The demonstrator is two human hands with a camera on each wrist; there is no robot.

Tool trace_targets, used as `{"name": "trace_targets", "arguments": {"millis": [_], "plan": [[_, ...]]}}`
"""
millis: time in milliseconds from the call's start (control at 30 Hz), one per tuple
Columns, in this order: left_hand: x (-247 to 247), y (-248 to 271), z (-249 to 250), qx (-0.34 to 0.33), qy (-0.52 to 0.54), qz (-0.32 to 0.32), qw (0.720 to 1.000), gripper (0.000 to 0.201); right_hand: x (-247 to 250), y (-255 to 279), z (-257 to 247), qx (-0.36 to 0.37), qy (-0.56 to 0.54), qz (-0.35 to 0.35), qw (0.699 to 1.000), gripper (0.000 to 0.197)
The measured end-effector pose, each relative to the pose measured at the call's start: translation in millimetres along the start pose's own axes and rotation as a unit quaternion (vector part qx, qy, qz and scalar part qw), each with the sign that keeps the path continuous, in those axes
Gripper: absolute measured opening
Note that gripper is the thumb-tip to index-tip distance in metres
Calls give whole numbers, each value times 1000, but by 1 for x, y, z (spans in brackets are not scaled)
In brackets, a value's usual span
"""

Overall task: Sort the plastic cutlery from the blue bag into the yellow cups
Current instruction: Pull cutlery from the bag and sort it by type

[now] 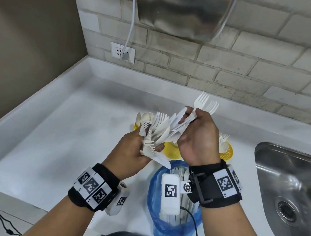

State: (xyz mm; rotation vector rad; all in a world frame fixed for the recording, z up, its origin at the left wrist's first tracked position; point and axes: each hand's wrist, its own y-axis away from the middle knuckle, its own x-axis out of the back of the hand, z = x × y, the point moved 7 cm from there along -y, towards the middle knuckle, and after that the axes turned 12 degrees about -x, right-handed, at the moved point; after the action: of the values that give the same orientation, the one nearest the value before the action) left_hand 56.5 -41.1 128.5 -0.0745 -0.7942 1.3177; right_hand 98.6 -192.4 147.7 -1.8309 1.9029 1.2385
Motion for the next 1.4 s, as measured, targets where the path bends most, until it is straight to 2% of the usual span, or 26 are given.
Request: {"name": "trace_targets", "arguments": {"millis": [200, 267, 433, 600, 733, 900, 1000, 1167, 1400], "plan": [[-3, 0, 9, -3, 48, -3, 999, 29, -6, 0, -13, 54, -28, 3, 998, 17], [-4, 1, 9, 10, 50, -15, 999, 28, -7, -3, -16, 62, -5, 10, 998, 26], [-1, 3, 4, 48, 99, -1, 994, 30, 0, -15, -15, 19, 75, -3, 997, 29], [4, 4, 3, 70, 146, 15, 987, 30, 18, -17, -16, 60, 186, 57, 979, 21], [4, 4, 4, 76, 148, 19, 986, 37, 34, -20, -7, 52, 229, 99, 967, 17], [3, 4, 7, 74, 142, 16, 987, 37, 41, -22, 7, -10, 189, 78, 979, 16], [4, 3, 8, 73, 135, 13, 988, 36, 46, -23, 13, -42, 147, 87, 984, 11], [3, 2, 9, 75, 134, 10, 988, 31, 47, -23, 21, -65, 147, 103, 982, 6], [5, 4, 8, 78, 112, 9, 991, 20, 44, -21, 38, -121, 48, 84, 988, 31]]}}
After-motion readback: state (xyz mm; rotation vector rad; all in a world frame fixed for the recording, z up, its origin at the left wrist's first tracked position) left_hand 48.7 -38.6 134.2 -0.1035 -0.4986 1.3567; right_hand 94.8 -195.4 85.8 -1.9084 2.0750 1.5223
